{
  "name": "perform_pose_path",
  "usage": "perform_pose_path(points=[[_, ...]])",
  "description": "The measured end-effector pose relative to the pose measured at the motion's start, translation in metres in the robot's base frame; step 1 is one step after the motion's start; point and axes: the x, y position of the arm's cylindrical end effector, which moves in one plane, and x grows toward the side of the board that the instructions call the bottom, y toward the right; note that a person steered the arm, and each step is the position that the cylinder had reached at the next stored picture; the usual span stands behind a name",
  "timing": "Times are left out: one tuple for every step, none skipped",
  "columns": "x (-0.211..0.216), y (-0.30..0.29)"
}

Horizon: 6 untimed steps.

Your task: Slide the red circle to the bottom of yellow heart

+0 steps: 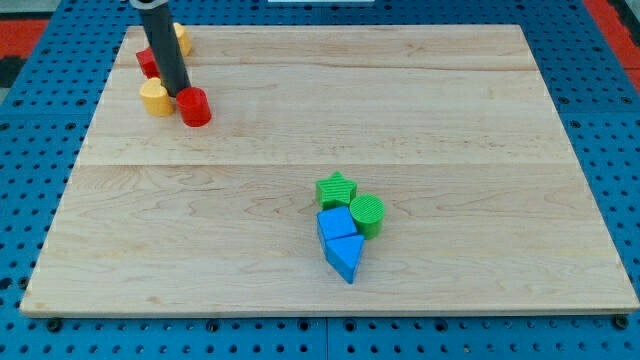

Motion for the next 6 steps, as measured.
perform_pose_path(points=[[0.0, 0.011], [0.009, 0.046], [0.033, 0.037], [0.039, 0.07], [0.049, 0.1], [0.062, 0.074]])
